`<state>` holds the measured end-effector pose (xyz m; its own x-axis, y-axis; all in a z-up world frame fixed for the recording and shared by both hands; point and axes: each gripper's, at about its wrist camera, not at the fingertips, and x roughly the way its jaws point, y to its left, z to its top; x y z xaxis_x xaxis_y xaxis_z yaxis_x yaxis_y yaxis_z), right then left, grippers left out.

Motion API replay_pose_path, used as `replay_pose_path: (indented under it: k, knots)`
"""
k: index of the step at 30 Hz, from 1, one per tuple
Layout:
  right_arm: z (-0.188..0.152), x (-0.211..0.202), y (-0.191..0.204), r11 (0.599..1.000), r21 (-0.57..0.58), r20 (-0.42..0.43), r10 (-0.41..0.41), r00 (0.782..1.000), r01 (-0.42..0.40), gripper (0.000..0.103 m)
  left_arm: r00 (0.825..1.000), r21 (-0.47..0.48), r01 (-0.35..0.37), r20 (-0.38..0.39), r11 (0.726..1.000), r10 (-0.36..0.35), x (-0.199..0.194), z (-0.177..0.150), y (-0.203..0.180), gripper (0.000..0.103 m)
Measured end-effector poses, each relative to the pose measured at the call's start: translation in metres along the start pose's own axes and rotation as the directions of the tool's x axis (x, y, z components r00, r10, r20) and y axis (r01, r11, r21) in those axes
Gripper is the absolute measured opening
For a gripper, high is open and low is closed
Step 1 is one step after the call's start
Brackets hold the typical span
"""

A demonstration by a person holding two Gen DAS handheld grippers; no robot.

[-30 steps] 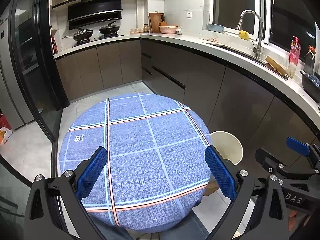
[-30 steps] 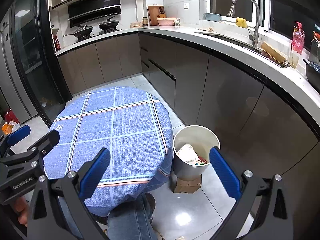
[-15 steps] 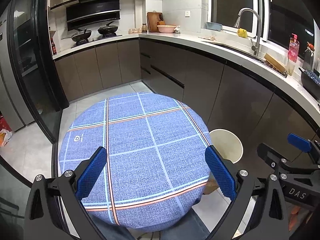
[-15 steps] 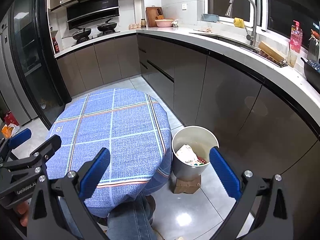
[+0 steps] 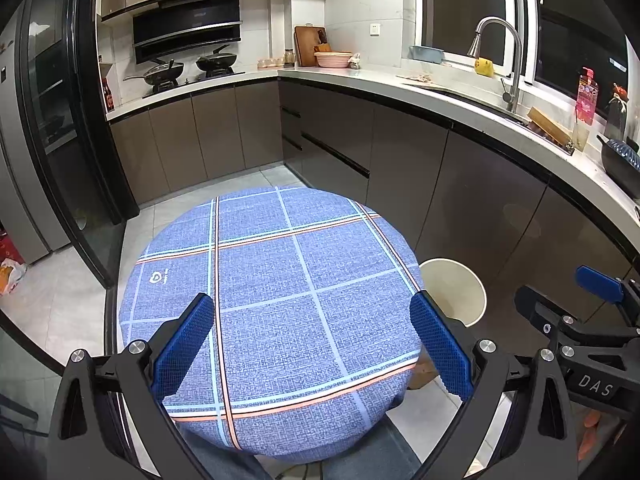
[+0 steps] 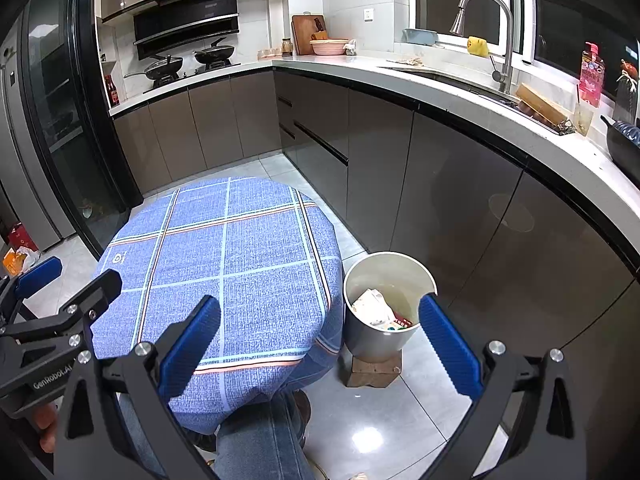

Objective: Collect trash

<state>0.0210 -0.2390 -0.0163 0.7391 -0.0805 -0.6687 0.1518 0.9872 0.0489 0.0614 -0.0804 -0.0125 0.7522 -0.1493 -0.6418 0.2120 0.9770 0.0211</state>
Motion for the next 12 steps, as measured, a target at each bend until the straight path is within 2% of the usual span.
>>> replay_pose_path:
  k: [12]
  knots:
    - [0.0003, 0.0005, 0.0004, 1.0, 0.003, 0.001, -0.002, 1.0, 0.002, 0.1, 1.0, 0.005, 0.004, -0.005, 1.0, -0.004, 0.0002, 0.001, -0.0009, 0.095]
